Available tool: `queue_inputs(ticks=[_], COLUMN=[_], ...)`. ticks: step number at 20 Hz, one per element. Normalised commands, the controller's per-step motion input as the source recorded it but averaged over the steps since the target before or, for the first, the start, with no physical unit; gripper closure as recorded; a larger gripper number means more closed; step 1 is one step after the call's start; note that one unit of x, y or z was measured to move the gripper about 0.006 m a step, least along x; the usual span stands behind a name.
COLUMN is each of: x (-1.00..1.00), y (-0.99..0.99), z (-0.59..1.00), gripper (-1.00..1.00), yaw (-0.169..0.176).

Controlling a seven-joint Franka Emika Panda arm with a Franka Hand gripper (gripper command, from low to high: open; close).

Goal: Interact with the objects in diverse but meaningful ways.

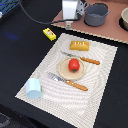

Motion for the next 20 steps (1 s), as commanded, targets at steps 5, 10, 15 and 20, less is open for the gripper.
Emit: queue_inputs(ticks=[5, 10, 15, 20], x=[-0.55, -0.54, -0.63, -0.69], y=[-0.17, -0.08, 0.00, 0.02], z=[-0.08, -0.28, -0.43, -0.53], gripper=[-1.00, -1.00, -1.00, -1.00], yaw=[-0.223, -0.224, -0.174, -0.122])
